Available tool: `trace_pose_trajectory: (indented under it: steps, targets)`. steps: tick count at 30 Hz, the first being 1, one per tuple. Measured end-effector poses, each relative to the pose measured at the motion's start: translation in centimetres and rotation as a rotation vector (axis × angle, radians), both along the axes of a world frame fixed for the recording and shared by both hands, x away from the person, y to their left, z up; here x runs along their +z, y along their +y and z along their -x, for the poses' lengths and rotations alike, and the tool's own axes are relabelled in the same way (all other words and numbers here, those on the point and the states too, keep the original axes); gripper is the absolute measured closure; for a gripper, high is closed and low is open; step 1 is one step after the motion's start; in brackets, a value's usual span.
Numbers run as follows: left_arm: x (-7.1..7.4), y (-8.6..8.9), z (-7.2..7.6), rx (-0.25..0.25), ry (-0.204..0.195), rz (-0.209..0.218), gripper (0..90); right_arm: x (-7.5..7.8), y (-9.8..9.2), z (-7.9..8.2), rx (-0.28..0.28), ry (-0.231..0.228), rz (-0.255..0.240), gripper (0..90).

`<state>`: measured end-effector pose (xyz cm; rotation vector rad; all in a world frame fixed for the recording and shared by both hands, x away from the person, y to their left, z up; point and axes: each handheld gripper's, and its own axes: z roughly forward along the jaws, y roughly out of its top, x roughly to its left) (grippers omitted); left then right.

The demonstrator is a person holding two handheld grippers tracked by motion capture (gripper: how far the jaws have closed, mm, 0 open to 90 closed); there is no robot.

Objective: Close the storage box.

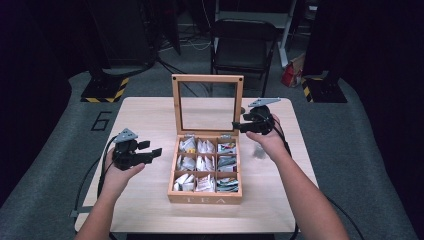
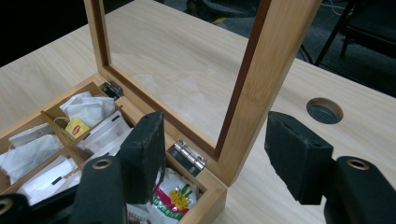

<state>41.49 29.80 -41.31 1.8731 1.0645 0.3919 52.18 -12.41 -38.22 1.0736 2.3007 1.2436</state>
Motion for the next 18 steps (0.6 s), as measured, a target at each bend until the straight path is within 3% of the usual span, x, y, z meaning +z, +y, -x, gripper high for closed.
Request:
trace_pose_trajectory:
  steps: [5,11,18]
  targets:
    - [0.0,0.0,-0.1,-0.003,0.003,0.000,36.1,0.1,0.0,-0.7,-0.014,-0.011,-0.018,38.4]
    - [-0.1,0.0,-0.2,-0.001,0.001,0.004,36.3,0.0,-0.3,-1.5,-0.043,0.009,-0.033,39.2]
    - [-0.2,-0.1,-0.2,-0.008,0.007,0.003,37.1,-0.1,-0.3,-2.3,-0.039,0.012,-0.032,40.8]
